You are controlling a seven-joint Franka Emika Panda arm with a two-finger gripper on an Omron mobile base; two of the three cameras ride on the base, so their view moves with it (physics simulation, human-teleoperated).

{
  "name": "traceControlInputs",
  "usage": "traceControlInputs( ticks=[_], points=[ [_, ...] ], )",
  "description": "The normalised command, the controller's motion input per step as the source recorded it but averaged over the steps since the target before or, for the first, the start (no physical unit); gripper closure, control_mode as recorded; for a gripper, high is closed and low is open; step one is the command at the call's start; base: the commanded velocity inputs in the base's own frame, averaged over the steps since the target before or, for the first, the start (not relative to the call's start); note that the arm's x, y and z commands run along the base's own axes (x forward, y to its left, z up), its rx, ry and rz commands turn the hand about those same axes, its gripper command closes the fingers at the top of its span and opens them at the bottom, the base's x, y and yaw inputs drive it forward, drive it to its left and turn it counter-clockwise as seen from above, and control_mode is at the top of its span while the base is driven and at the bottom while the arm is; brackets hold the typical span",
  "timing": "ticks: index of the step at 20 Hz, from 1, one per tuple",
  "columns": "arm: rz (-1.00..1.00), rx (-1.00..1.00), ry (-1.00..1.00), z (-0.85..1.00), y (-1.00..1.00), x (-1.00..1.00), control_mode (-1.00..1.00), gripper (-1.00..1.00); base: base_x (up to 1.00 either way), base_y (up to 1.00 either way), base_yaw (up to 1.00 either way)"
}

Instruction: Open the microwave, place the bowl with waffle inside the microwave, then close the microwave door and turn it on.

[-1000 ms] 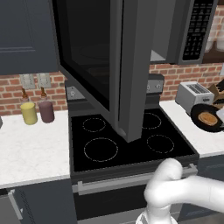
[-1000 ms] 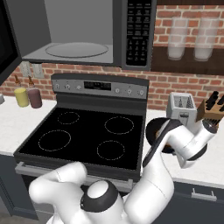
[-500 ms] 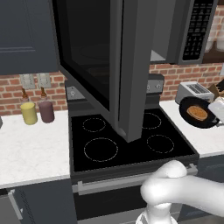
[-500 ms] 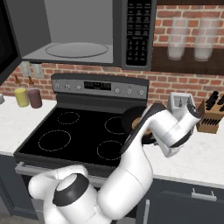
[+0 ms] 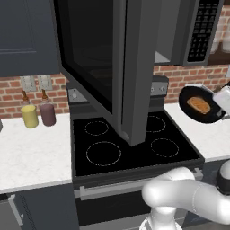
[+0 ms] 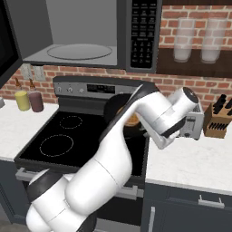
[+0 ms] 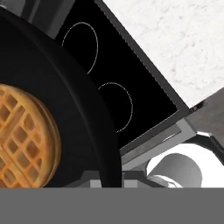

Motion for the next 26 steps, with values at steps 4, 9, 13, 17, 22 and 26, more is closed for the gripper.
traceControlInputs(
  ticks=[4, 9, 13, 17, 22, 26],
  points=[
    [0.09, 0.05, -0.04, 0.52, 0.68, -0.17, -1.00, 1.00, 0.00, 0.00, 0.00],
    [0.05, 0.06, -0.04, 0.49, 0.73, -0.01, -1.00, 1.00, 0.00, 0.00, 0.00],
    [0.06, 0.11, -0.08, 0.52, 0.50, 0.00, -1.00, 1.00, 0.00, 0.00, 0.00],
    [0.03, 0.13, -0.08, 0.48, 0.48, -0.03, -1.00, 1.00, 0.00, 0.00, 0.00],
    [0.02, 0.12, -0.01, 0.41, 0.49, -0.03, -1.00, 1.00, 0.00, 0.00, 0.00],
    [0.02, 0.00, 0.00, 0.40, 0.54, 0.00, -1.00, 1.00, 0.00, 0.00, 0.00]
  ],
)
